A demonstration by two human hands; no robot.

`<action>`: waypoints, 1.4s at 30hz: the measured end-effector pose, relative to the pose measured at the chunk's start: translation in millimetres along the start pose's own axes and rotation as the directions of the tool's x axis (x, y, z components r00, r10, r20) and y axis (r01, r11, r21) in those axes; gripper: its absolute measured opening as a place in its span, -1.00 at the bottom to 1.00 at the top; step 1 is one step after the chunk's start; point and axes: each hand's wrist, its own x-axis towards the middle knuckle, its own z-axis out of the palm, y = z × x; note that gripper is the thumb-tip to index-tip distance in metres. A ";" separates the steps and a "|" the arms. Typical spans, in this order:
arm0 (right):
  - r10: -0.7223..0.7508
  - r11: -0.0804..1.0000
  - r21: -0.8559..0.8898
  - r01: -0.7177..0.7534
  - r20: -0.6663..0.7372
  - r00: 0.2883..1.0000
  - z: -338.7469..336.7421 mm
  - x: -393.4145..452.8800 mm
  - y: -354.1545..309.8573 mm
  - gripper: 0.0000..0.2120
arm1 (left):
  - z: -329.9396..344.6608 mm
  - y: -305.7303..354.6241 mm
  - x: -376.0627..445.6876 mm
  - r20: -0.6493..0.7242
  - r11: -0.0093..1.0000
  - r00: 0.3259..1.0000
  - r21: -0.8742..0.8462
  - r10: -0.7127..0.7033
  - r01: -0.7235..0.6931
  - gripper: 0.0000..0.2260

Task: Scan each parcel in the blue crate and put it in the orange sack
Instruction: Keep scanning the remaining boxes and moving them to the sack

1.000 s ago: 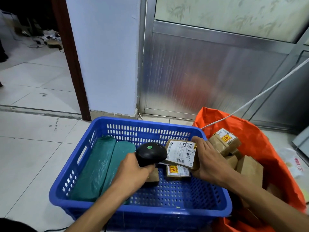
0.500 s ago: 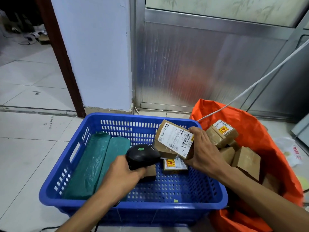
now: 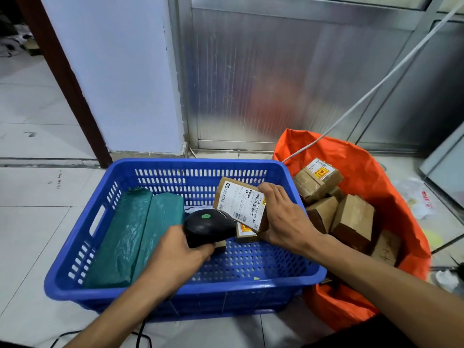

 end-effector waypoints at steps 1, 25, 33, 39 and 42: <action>-0.006 1.000 0.002 0.006 0.002 1.000 0.4 0.0 -1.1 -0.06 | 0.6 -0.3 -0.1 0.000 1.000 1.000 -0.017 0.002 -0.002 -0.94; -0.004 0.999 -0.036 0.004 0.011 1.000 6.5 0.1 5.0 -0.06 | -5.4 4.0 -4.2 0.028 1.000 0.999 -0.021 -0.020 0.021 -0.81; 0.188 0.981 0.048 -0.187 -0.024 0.982 -16.8 11.0 32.0 -0.09 | -8.3 7.1 -4.1 0.005 0.999 1.000 -0.027 -0.022 0.022 -0.95; 0.301 0.934 0.185 -0.307 0.062 0.952 -49.0 16.5 71.7 -0.19 | -7.2 8.0 -3.6 -0.005 0.996 0.999 -0.080 -0.044 0.043 -0.92; 0.366 0.895 0.243 -0.374 0.079 0.927 -59.4 13.3 90.9 -0.18 | -5.5 3.1 -0.3 0.001 0.996 0.999 -0.077 -0.046 0.046 -0.89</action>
